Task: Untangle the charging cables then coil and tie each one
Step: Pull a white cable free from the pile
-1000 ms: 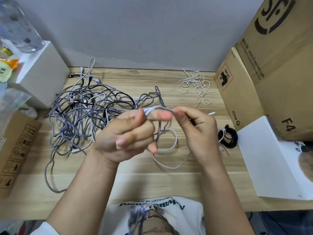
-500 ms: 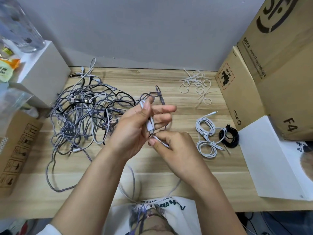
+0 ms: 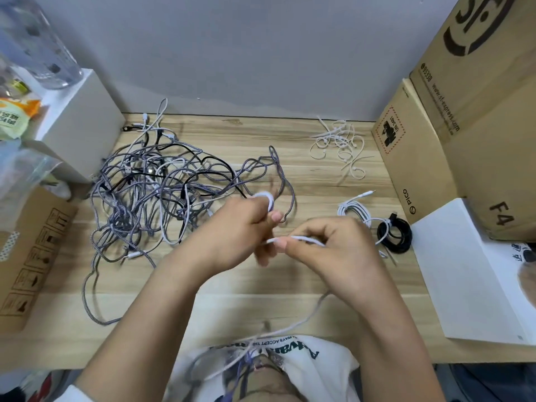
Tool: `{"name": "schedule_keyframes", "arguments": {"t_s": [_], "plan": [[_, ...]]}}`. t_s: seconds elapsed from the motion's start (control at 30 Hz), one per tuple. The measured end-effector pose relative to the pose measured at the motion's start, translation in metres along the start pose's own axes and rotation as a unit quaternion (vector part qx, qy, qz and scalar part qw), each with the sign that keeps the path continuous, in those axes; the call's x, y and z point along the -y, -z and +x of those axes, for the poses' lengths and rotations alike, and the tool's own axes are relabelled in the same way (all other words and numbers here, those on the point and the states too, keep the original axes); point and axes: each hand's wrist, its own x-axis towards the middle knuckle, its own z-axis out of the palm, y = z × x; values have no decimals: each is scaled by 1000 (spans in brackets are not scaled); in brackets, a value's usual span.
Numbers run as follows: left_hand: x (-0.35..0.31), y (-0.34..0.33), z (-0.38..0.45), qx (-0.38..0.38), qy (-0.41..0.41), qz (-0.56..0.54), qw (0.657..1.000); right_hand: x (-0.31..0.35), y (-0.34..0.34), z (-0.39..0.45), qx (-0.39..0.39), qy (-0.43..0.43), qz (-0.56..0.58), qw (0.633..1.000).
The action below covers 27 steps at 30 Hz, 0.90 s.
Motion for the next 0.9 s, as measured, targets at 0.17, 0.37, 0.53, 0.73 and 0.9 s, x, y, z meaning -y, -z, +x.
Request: {"name": "schedule_keyframes", "arguments": {"t_s": [0.17,0.37,0.53,0.73,0.9], "plan": [[8,4,-10,257,37,-328,908,8,11,3,-76,68,154,983],[-1,5,-4,406,-92,-642,644,-4,-6,17,-30,100,180,978],[-11,26,-4,220,-135,-746,614,-10,-23,14,66,48,109,991],[-4,4,4,-100,-88,-511,849,-10,-29,5,79,67,-51,993],[5,-7,4,-76,-54,-287,953,-12,-21,1,41,60,-100,992]]}}
